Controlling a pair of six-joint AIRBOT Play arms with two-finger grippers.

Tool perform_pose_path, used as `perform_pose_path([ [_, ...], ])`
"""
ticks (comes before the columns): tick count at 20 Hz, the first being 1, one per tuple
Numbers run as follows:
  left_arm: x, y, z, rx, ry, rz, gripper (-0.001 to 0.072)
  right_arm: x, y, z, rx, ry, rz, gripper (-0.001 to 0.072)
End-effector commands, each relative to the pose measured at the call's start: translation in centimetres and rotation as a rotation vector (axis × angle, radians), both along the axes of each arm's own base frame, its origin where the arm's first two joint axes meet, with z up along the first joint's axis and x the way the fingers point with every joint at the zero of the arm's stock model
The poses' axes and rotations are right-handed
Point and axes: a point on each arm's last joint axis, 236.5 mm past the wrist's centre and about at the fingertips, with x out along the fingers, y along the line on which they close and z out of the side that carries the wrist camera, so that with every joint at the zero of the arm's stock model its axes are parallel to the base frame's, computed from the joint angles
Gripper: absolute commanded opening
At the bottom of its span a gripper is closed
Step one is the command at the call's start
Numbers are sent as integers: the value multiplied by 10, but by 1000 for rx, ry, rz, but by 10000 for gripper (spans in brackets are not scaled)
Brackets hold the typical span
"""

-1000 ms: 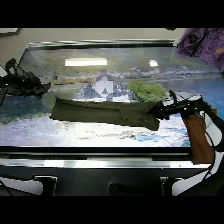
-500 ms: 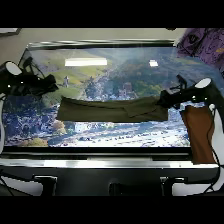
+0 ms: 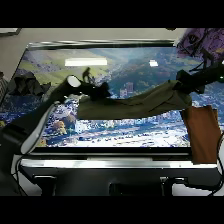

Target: Fold the clothes and pants, and hang the long-sleeved shirts on hangers.

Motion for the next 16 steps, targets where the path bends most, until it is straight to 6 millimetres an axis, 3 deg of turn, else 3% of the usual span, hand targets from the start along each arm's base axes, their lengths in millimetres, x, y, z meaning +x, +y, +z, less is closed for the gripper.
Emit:
perform_pose_path([
  [1, -24, -98, -15, -169, 54, 72, 17, -8, -14, 23, -68, -3, -24, 29],
  [4, -39, -149, -27, -263, 111, 122, 17, -13, -25, 35, -121, -8, -31, 29],
  [7, -48, -186, -37, -322, 151, 137, 17, -15, -33, 43, -159, -16, -42, 29],
  [10, -56, -211, -45, -357, 205, 148, 17, -19, -32, 44, -160, -9, -39, 29],
  [12, -60, -226, -39, -380, 198, 129, 17, -20, -32, 47, -161, -15, -39, 29],
  [16, -79, -233, -37, -375, 233, 60, 16, -19, -31, 48, -151, -20, -56, 29],
])
